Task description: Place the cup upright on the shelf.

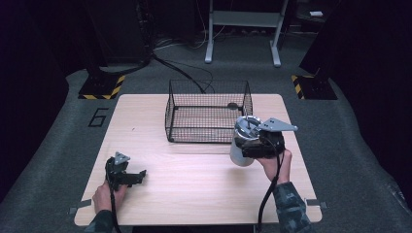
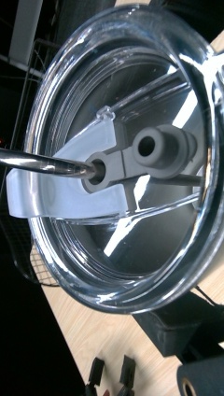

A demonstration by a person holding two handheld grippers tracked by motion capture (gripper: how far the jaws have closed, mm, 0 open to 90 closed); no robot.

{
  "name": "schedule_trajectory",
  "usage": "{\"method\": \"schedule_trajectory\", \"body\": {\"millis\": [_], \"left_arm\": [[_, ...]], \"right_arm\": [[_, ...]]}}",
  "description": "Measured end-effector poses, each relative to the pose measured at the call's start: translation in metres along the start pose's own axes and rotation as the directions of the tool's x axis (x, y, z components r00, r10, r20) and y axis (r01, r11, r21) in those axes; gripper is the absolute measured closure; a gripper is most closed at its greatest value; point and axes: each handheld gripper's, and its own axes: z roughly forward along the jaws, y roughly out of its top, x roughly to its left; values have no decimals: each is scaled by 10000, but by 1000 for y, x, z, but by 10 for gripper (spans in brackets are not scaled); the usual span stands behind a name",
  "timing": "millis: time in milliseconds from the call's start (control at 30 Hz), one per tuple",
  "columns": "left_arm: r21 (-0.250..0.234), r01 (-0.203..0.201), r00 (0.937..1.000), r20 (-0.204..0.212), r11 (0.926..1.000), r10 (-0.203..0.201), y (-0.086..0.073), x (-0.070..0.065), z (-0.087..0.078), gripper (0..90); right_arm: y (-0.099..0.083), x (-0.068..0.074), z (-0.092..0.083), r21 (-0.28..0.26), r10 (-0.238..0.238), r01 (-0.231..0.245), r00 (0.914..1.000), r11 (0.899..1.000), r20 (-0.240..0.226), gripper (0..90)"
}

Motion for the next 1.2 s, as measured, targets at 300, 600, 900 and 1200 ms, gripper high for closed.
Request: {"method": "schedule_trajectory", "body": {"millis": [300,600,900,1200], "left_arm": [[5,-7,10000,-5,10000,7,0,0,0,1],[-15,36,10000,-12,10000,-36,0,0,0,1],[71,32,10000,-35,10000,-32,1,0,0,1],[78,30,10000,-36,10000,-29,1,0,0,1]], "right_arm": [[24,7,14,-83,-137,134,9991,9999,-408,37],[46,12,23,-180,-317,305,9972,9994,-679,38],[69,17,32,-225,-416,398,9953,9990,-879,38],[83,17,46,-263,-426,404,9950,9988,-906,38]]}}
